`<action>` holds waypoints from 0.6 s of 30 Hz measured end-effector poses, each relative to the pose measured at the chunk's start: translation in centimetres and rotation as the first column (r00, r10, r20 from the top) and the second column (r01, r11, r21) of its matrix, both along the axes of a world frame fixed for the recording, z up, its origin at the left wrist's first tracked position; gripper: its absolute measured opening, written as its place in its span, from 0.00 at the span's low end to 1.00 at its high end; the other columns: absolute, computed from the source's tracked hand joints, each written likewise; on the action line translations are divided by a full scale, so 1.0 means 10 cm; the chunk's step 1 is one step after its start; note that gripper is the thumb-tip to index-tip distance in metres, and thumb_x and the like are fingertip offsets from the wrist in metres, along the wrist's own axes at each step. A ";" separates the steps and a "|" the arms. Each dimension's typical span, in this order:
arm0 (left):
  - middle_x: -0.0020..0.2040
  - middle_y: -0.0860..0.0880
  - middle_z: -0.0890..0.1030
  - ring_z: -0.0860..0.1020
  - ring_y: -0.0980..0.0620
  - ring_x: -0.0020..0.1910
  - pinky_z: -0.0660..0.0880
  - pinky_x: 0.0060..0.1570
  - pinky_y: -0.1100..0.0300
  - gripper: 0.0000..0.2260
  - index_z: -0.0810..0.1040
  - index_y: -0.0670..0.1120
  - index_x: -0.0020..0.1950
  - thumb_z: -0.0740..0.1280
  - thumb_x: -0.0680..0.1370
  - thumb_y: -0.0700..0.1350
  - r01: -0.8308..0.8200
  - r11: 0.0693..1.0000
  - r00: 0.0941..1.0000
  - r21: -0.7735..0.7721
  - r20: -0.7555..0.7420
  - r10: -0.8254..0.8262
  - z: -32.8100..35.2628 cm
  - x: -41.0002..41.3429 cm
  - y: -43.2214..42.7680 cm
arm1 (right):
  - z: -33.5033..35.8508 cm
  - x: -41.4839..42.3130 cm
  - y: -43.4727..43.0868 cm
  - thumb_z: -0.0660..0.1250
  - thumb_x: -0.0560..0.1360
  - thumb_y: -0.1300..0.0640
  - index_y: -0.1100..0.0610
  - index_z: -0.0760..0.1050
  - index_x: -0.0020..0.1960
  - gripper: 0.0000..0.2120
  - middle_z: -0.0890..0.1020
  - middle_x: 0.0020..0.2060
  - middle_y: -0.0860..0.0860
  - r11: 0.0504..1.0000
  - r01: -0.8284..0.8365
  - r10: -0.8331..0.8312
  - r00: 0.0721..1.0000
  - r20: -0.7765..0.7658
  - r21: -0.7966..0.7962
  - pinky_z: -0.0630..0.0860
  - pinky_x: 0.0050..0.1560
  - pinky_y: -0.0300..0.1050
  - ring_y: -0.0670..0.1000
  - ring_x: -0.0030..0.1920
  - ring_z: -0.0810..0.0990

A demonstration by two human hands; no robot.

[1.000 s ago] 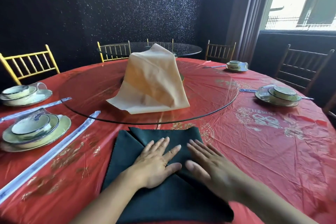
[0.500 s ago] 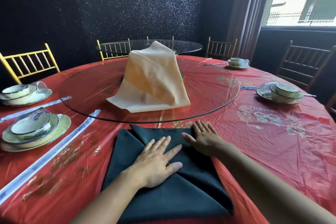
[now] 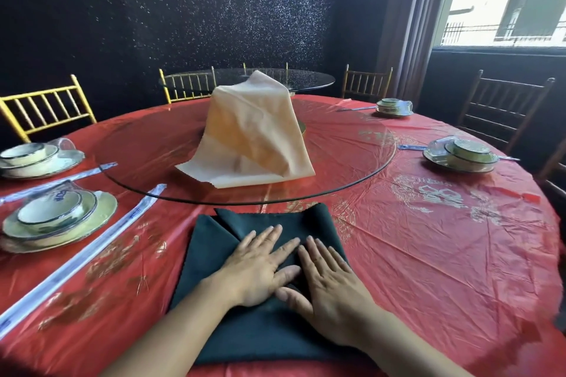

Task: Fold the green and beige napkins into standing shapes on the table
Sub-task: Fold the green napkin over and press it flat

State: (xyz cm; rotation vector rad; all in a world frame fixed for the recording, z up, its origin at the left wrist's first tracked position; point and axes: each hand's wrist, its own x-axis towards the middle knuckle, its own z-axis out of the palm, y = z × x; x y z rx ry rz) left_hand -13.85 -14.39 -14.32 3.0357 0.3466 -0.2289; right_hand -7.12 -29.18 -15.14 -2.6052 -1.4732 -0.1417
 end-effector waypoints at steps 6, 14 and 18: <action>0.77 0.48 0.39 0.37 0.54 0.75 0.35 0.73 0.54 0.26 0.42 0.58 0.75 0.46 0.80 0.61 -0.009 1.000 1.000 -0.008 0.021 0.009 -0.01 -0.01 0.00 | -0.12 -0.01 -0.19 0.39 0.76 0.32 0.59 0.80 0.56 0.41 0.81 0.56 0.55 0.998 0.031 -0.030 0.999 0.022 -0.046 0.52 0.64 0.42 0.50 0.58 0.79; 0.77 0.46 0.40 0.39 0.53 0.76 0.36 0.73 0.57 0.33 0.43 0.47 0.76 0.44 0.77 0.63 -0.161 0.967 0.976 -0.198 0.115 0.186 0.18 -0.04 0.27 | -0.13 0.02 -0.20 0.41 0.73 0.29 0.60 0.80 0.57 0.43 0.81 0.56 0.56 0.995 0.026 -0.025 1.000 0.016 -0.092 0.50 0.65 0.42 0.52 0.57 0.79; 0.76 0.43 0.35 0.34 0.48 0.74 0.33 0.72 0.48 0.49 0.38 0.47 0.76 0.35 0.60 0.74 -0.317 0.948 0.946 -0.022 -0.071 0.315 0.08 -0.14 0.51 | -0.13 0.01 -0.20 0.40 0.74 0.29 0.60 0.80 0.56 0.43 0.81 0.56 0.56 0.991 0.030 -0.032 0.999 -0.012 -0.131 0.50 0.65 0.42 0.52 0.57 0.80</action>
